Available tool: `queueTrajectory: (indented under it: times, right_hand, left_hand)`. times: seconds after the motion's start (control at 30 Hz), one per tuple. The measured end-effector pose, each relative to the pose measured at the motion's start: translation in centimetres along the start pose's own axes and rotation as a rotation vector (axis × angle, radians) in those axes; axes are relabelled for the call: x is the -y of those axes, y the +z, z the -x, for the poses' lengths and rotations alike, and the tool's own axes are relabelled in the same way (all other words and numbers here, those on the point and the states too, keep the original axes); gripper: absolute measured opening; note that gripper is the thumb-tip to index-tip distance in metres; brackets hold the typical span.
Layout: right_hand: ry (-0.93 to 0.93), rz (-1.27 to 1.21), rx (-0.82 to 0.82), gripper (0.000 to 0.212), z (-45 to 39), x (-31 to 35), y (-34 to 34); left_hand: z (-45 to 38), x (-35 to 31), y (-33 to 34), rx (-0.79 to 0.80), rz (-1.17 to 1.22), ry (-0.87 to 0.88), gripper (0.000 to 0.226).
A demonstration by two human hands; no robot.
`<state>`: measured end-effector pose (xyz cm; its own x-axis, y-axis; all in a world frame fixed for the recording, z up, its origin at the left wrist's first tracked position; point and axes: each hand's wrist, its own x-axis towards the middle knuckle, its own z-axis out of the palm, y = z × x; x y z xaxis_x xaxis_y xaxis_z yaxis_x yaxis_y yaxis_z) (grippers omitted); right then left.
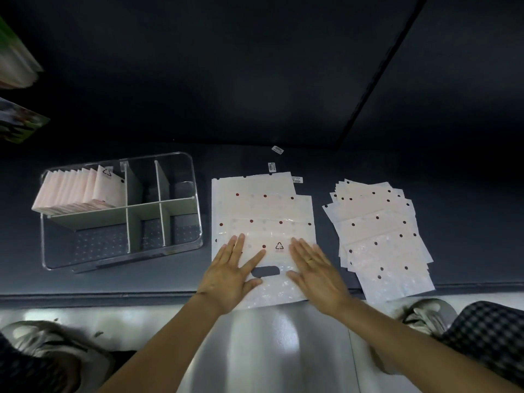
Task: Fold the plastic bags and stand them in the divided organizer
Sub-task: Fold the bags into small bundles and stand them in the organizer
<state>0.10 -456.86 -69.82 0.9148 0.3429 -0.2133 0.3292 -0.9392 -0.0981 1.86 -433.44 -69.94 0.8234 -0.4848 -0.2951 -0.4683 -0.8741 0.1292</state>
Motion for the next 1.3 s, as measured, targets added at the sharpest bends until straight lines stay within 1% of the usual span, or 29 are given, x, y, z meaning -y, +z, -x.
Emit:
queueTrajectory:
  times: [0.07, 0.13, 0.2, 0.23, 0.3, 0.33, 0.37, 0.47, 0.57, 0.63, 0.7, 0.77, 0.83, 0.9, 0.97, 1.0, 1.03, 1.1, 1.13, 1.2, 1.27, 1.3]
  right_hand:
    - [0.034, 0.069, 0.004, 0.072, 1.9, -1.7, -1.0]
    - [0.059, 0.074, -0.016, 0.073, 3.2, -2.7, -2.0]
    - [0.02, 0.078, -0.12, 0.07, 3.2, -2.9, -2.4]
    - [0.007, 0.048, -0.18, 0.06, 2.7, -2.6, -2.8]
    - [-0.006, -0.07, -0.295, 0.024, 1.3, -1.5, -3.6]
    - [-0.001, -0.136, -0.31, 0.02, 0.5, -0.7, -3.9]
    - [-0.007, -0.177, -0.294, 0.022, -0.4, -0.2, -3.8]
    - [-0.009, -0.199, -0.228, 0.02, -2.1, 0.7, -3.6]
    - [-0.059, -0.134, -0.296, 0.014, -2.8, 0.7, -3.2]
    - [-0.067, -0.01, -0.275, 0.024, -2.8, 0.8, -3.0]
    - [-0.074, 0.059, -0.286, 0.028, -3.1, 0.8, -2.7]
    - [-0.09, 0.024, -0.321, 0.024, -3.2, 0.7, -2.8]
    - [-0.137, -0.056, -0.363, 0.016, -3.1, 0.6, -3.2]
    - [-0.172, -0.141, -0.306, 0.004, -2.4, 0.6, -3.5]
    - [-0.155, -0.191, -0.101, 0.018, -1.4, 0.5, -4.1]
    - [-0.143, -0.216, 0.007, 0.023, -0.8, 0.3, -4.3]
    - [-0.137, -0.25, 0.086, 0.022, -0.2, 0.2, -4.6]
    - [-0.132, -0.344, 0.196, 0.011, 0.8, -0.1, -5.5]
    - [-0.124, -0.408, 0.233, 0.007, 1.1, -0.3, -5.8]
    - [-0.093, -0.539, 0.257, 0.009, 1.4, -0.5, -6.7]
    - [-0.063, -0.596, 0.213, 0.009, 1.0, -0.5, -7.3]
    - [-0.037, -0.597, 0.187, 0.008, 0.5, -0.5, -7.4]
  left_hand:
    - [0.1, 0.1, -0.2, 0.006, 0.015, -0.02, 0.06]
    - [0.1, 0.1, -0.3, 0.01, 0.025, -0.035, 0.06]
    - [0.1, 0.0, -0.4, 0.019, 0.032, -0.049, 0.06]
    - [0.1, -0.1, -0.5, 0.024, 0.038, -0.057, 0.06]
    - [0.0, -0.2, -0.7, 0.036, 0.044, -0.068, 0.06]
    - [0.0, -0.2, -0.8, 0.046, 0.047, -0.073, 0.06]
    - [0.0, -0.2, -1.0, 0.056, 0.054, -0.077, 0.06]
    - [0.0, -0.3, -1.7, 0.082, 0.084, -0.087, 0.059]
    - [0.1, -0.3, -2.1, 0.09, 0.087, -0.09, 0.058]
    - [0.0, -0.4, -2.2, 0.097, 0.074, -0.089, 0.059]
    - [0.0, -0.4, -2.3, 0.099, 0.075, -0.089, 0.06]
    - [0.0, -0.2, -2.5, 0.075, 0.101, -0.09, 0.064]
    - [0.2, 0.4, -2.7, 0.014, 0.151, -0.088, 0.07]
    - [0.8, 1.2, -2.9, -0.076, 0.211, -0.054, 0.073]
    - [1.7, 1.9, -3.1, -0.147, 0.298, -0.01, 0.07]
    - [2.1, 2.3, -3.3, -0.158, 0.364, -0.006, 0.067]
    - [2.5, 2.6, -3.5, -0.153, 0.434, -0.018, 0.062]
    - [3.0, 2.8, -3.8, -0.1, 0.532, -0.074, 0.051]
    - [3.2, 2.8, -3.8, -0.065, 0.566, -0.111, 0.044]
    - [3.4, 2.4, -3.8, -0.026, 0.657, -0.204, 0.029]
    - [3.6, 2.0, -3.6, -0.042, 0.779, -0.285, 0.019]
    - [3.6, 1.9, -3.4, -0.059, 0.869, -0.322, 0.018]
